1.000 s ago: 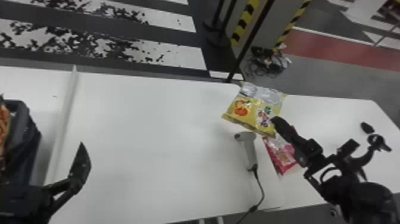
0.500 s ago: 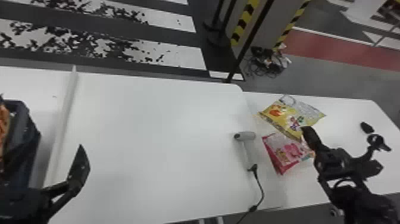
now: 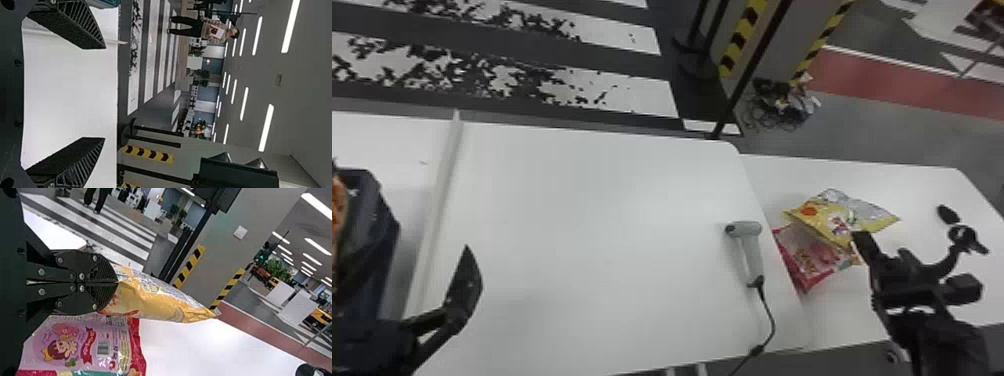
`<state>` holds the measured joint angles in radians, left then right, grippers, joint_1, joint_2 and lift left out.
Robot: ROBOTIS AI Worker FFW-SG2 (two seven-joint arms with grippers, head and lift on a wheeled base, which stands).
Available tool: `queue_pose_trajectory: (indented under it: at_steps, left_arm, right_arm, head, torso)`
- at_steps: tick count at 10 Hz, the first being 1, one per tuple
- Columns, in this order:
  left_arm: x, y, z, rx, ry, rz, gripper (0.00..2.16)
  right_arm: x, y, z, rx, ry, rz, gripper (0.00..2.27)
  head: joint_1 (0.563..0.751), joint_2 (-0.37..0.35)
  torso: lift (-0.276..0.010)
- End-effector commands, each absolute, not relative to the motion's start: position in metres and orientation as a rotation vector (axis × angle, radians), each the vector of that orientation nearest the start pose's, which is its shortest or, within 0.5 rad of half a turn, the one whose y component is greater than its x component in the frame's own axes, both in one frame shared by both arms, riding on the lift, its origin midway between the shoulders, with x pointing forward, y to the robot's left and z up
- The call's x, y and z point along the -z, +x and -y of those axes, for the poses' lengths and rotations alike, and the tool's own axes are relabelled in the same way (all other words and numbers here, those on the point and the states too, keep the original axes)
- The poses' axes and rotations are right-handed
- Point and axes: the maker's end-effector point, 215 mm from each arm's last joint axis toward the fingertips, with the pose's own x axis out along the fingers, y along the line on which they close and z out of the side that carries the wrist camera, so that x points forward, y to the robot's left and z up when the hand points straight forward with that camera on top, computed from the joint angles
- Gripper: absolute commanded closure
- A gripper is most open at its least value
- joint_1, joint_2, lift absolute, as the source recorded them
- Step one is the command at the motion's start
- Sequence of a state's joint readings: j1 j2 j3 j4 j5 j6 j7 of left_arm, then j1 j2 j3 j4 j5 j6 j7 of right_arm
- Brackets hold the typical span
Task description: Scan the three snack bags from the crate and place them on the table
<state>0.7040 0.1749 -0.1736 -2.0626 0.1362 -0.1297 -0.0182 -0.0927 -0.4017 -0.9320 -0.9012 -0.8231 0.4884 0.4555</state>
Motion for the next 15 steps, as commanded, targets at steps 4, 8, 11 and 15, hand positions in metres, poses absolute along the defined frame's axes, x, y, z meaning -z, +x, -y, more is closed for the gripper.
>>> queue_pose_trajectory:
  at_steps: [4,8,11,15]
  left_arm:
    - [0.380,0.365,-0.145,0.240,-0.101,-0.111,0.03]
    - [0.382,0.367,-0.145,0.239,-0.105,-0.113,0.03]
    - [0.383,0.366,-0.142,0.248,-0.114,-0.117,0.03]
    - [0.385,0.365,-0.139,0.249,-0.117,-0.119,0.03]
  right_arm:
    - [0.496,0.434,0.693,0.504,0.874,-0.194,2.24]
    - [0.512,0.437,0.682,0.523,0.852,-0.260,0.14]
    - [0.515,0.427,0.672,0.500,0.894,-0.264,0.14]
    - [0.491,0.414,0.581,0.298,0.804,-0.352,0.12]
  head:
    - [0.695,-0.350]
    - [0.695,-0.350]
    - [0.695,-0.350]
    - [0.695,-0.350]
  torso:
    - [-0.062]
    - [-0.062]
    - [-0.062]
    - [-0.062]
